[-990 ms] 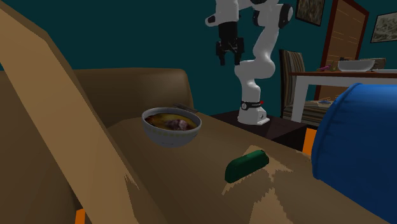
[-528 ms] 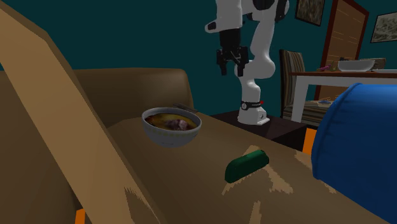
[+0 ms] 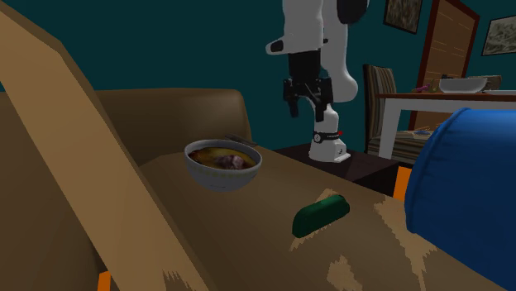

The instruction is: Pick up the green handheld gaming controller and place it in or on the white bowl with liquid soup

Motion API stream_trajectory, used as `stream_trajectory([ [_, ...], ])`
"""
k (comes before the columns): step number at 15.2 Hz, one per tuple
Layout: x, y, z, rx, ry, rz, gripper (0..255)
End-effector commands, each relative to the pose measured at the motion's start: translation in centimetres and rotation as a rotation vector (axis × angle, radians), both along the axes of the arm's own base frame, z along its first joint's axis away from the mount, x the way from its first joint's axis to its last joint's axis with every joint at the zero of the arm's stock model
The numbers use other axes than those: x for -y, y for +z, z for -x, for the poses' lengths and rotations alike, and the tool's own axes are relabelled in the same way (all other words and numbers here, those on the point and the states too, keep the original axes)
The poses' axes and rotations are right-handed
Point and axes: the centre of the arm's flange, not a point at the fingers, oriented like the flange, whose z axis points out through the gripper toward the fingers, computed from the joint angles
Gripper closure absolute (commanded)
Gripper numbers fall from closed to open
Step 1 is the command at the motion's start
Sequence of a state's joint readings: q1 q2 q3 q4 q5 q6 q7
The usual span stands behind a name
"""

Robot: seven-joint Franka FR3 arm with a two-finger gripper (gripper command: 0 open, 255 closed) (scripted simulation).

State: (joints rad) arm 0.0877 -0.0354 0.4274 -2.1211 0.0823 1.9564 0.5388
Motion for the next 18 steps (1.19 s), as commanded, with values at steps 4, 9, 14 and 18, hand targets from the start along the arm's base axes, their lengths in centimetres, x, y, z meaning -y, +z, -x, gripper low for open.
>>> stream_trajectory([
  [4, -4.8, -3.1, -3.2, -0.003, 0.004, 0.005, 0],
  [9, -9.7, -6.3, -6.5, -0.006, 0.009, 0.011, 0],
  [14, -14.5, -9.5, -9.9, -0.010, 0.013, 0.016, 0],
  [18, -15.5, -11.2, -10.4, -0.010, 0.014, 0.017, 0],
])
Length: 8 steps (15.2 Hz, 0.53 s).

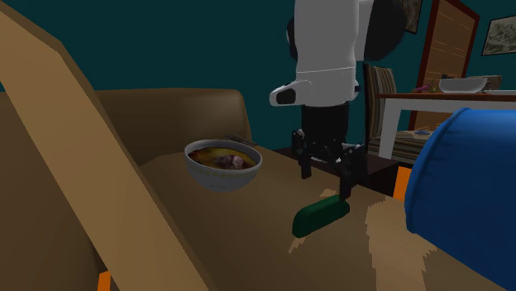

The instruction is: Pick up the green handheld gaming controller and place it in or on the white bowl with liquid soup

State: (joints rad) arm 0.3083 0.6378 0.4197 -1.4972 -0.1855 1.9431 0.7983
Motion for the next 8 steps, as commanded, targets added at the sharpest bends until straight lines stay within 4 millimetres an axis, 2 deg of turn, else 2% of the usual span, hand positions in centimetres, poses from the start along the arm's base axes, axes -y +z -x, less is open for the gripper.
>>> stream_trajectory([
  [1, -0.2, -1.1, 0.1, 0.000, 0.000, 0.000, 0],
  [5, -0.1, -3.4, 0.4, 0.000, 0.000, 0.000, 0],
  [8, -0.1, -3.4, 0.4, 0.000, 0.000, 0.000, 0],
])
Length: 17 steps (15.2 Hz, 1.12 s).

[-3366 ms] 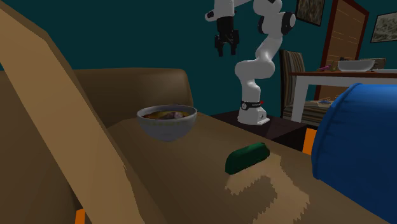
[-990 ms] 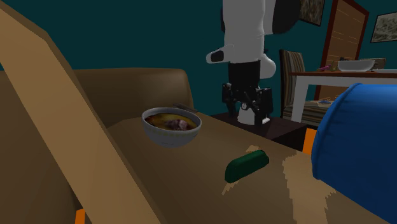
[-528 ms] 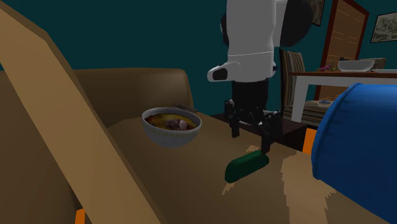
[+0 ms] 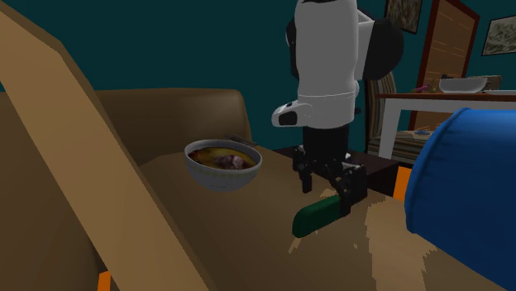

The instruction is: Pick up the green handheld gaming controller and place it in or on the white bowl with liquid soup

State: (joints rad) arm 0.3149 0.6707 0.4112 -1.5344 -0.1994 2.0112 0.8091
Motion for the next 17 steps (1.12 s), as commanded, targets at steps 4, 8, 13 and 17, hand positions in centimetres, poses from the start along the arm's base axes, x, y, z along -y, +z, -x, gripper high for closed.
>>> stream_trajectory([
  [4, 0.0, -0.1, 0.0, 0.000, 0.000, 0.000, 0],
  [8, 0.0, -0.1, 0.0, 0.000, 0.000, 0.000, 255],
  [13, 0.0, -0.1, 0.0, 0.000, 0.000, 0.000, 255],
  [17, 0.0, 1.0, 0.0, 0.000, 0.000, 0.000, 255],
])
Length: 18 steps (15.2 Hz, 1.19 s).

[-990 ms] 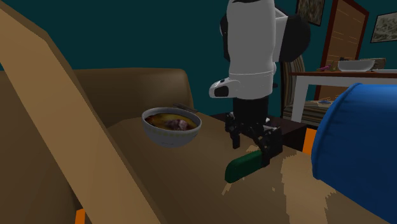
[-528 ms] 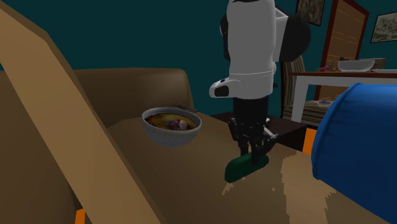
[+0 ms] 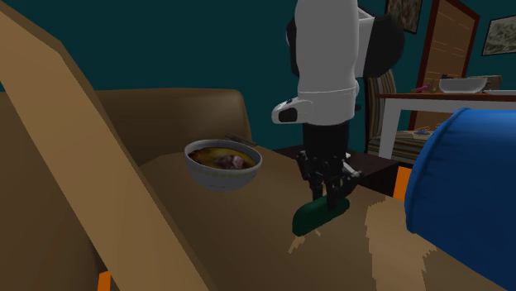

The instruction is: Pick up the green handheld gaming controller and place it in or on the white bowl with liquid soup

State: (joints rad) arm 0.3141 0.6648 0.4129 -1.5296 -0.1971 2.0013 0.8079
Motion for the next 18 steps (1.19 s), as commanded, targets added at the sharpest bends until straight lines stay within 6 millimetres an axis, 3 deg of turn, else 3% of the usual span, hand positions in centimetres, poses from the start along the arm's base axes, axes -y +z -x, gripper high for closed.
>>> stream_trajectory([
  [1, 0.0, 1.0, 0.0, 0.000, 0.000, 0.000, 255],
  [18, 0.0, 9.9, 0.0, 0.000, 0.000, 0.000, 255],
])
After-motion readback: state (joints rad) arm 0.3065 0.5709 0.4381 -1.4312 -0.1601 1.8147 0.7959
